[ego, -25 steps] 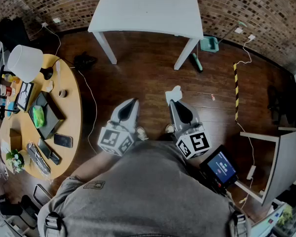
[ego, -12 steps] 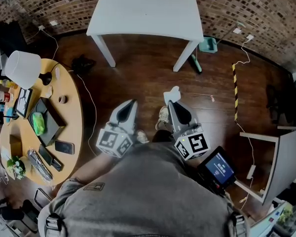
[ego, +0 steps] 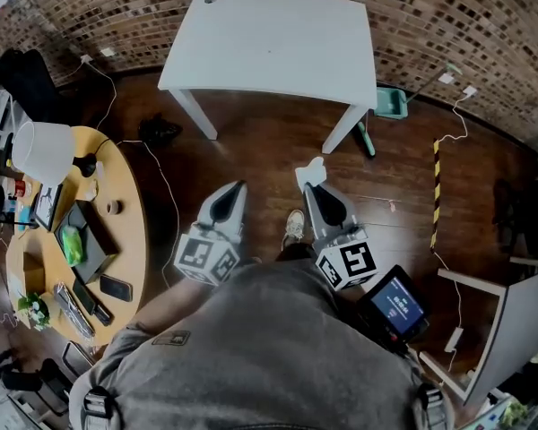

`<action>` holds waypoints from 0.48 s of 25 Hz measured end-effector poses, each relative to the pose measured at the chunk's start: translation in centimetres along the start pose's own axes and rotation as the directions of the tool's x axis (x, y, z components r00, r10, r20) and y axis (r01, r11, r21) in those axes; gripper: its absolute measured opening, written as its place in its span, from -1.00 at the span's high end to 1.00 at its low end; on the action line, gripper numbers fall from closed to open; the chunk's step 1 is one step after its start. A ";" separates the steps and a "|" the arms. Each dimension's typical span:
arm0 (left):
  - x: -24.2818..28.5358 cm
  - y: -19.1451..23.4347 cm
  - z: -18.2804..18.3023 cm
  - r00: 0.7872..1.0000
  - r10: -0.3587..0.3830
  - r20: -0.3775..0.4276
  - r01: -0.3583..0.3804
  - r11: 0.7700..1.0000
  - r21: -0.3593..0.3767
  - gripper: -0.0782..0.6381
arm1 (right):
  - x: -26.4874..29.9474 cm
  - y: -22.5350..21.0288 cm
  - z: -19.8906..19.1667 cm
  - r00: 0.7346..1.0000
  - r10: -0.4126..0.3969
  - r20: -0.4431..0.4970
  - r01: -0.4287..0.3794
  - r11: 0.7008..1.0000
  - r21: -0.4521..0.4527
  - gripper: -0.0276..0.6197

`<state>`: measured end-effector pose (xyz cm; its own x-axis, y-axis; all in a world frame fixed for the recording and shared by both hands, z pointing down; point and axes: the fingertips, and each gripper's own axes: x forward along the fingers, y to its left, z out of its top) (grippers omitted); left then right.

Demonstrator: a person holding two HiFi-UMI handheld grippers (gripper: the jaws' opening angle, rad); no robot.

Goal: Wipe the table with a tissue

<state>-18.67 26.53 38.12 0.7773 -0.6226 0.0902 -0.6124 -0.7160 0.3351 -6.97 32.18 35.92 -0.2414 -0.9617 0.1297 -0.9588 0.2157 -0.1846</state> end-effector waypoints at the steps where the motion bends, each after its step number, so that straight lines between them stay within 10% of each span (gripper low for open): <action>1: 1.2 -0.1 0.3 1.000 0.006 -0.001 -0.006 1.000 0.005 0.78 | 0.5 -1.1 0.4 1.000 0.004 -0.001 -0.004 1.000 0.005 0.83; 12: 11.5 -1.0 1.3 0.998 0.062 -0.021 -0.061 0.997 0.037 0.78 | 4.7 -10.6 2.0 0.998 0.057 -0.025 -0.056 0.997 0.044 0.83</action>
<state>-9.31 19.71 37.58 0.7409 -0.6589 0.1301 -0.6635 -0.6881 0.2938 2.38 25.08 36.57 -0.2997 -0.9433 0.1428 -0.9362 0.2619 -0.2342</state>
